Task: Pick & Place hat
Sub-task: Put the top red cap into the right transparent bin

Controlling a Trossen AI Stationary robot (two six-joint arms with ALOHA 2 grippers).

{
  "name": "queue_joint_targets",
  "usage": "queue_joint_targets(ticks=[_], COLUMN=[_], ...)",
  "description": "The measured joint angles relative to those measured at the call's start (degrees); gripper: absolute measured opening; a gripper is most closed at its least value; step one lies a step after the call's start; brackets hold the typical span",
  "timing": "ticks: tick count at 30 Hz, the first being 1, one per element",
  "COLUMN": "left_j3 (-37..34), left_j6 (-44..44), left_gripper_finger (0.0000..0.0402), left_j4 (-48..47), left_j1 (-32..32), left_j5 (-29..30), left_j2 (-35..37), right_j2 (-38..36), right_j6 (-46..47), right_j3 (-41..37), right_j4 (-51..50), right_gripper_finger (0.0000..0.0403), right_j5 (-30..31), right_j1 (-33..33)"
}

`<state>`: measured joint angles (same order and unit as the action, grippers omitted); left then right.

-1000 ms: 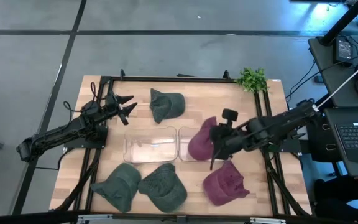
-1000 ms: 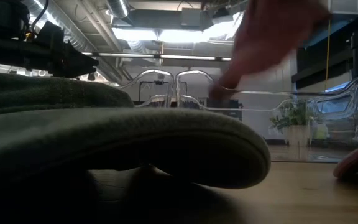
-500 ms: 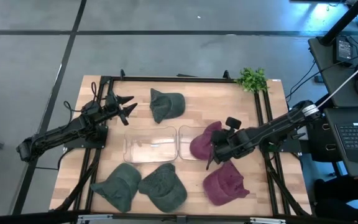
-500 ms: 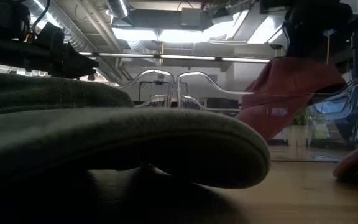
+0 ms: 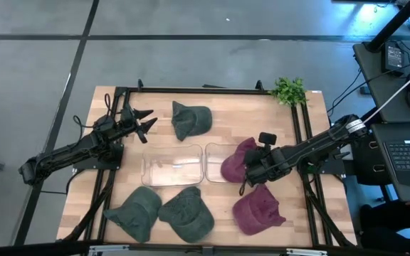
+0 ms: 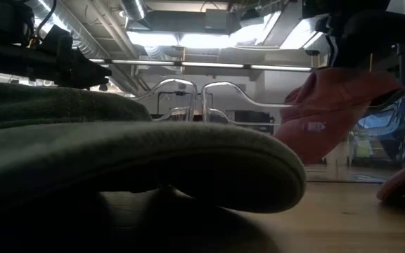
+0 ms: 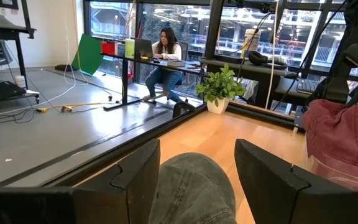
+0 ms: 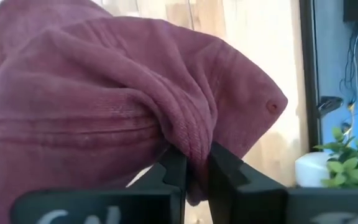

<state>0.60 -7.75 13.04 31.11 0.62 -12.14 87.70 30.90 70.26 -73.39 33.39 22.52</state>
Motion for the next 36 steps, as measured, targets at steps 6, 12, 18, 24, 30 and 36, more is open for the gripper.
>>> queue_joint_targets(ticks=[6, 12, 18, 24, 30, 36], left_j3=[0.00, 0.00, 0.00, 0.00, 0.00, 0.00], left_j6=[0.00, 0.00, 0.00, 0.00, 0.00, -0.97], left_gripper_finger=[0.0203, 0.0203, 0.0203, 0.0203, 0.0203, 0.0203], left_j4=[0.00, 0.00, 0.00, 0.00, 0.00, 0.00], left_j1=[0.00, 0.00, 0.00, 0.02, 0.00, 0.00], left_j5=[0.00, 0.00, 0.00, 0.00, 0.00, -0.14], left_j2=[-0.01, 0.00, -0.01, 0.00, -0.01, 0.00], right_j2=[0.00, -0.02, -0.03, -0.04, -0.04, -0.23], right_j6=[2.37, 3.18, 4.04, 4.68, 6.00, 9.43], right_j3=[1.76, 6.07, 9.27, 9.06, 8.79, 8.74], right_j4=[-4.22, -7.18, -9.64, -8.61, -8.98, -11.28], right_gripper_finger=[0.0037, 0.0041, 0.0042, 0.0052, 0.0106, 0.0174], right_j5=[-0.07, -0.16, -3.22, -9.62, -10.39, -5.18], right_j1=[0.22, 1.62, 3.05, 3.21, 3.23, 2.31])
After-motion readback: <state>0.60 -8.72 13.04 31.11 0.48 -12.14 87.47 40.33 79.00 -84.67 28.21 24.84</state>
